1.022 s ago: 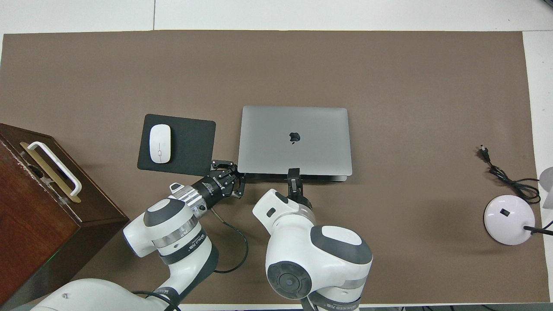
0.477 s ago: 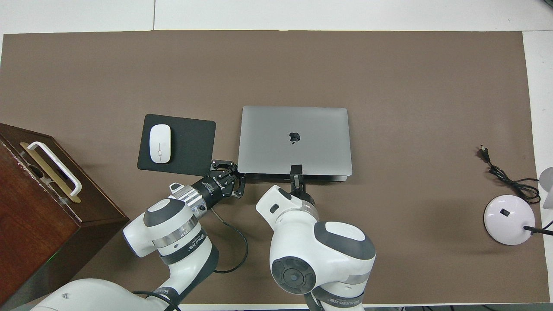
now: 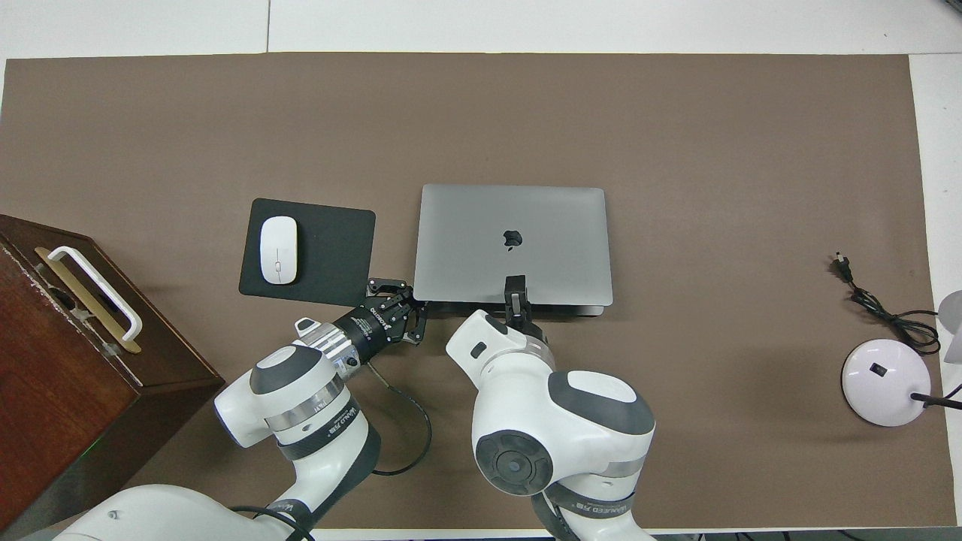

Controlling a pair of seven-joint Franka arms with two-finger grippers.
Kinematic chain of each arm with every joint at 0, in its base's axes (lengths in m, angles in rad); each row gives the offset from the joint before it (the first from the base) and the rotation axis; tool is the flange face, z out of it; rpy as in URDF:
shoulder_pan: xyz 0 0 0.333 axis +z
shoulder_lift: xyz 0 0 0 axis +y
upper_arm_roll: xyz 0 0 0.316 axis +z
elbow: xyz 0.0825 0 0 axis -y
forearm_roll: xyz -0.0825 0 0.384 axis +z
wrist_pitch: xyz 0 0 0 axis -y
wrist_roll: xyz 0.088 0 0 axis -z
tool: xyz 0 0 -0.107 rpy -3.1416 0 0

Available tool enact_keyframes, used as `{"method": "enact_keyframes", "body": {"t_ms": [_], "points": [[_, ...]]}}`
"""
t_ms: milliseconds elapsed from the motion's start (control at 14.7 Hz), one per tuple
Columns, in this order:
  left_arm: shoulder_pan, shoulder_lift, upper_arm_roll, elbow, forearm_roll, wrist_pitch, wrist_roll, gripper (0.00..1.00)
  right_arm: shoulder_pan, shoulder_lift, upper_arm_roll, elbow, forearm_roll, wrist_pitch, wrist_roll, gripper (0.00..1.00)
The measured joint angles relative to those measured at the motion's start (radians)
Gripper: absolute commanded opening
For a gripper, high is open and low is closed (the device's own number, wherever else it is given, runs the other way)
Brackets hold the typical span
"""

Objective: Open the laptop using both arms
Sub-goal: 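Grip the front edge of the laptop lid with the right gripper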

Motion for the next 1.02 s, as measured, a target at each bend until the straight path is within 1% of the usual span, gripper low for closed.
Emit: {"method": "enact_keyframes", "body": {"t_ms": [409,749,1022], "points": [[0.0,0.0,0.0,0.0,0.0,0.0,0.002,0.0,-0.013,0.027,-0.006,0.021,-0.043,0.0,0.0,0.9],[0.0,0.0,0.0,0.0,0.0,0.0,0.004,0.0,-0.015,0.062,-0.007,0.064,-0.049,-0.003,0.0,0.9],[0.0,0.0,0.0,0.0,0.0,0.0,0.006,0.0,-0.015,0.079,-0.008,0.117,-0.049,-0.042,0.0,0.9]]}}
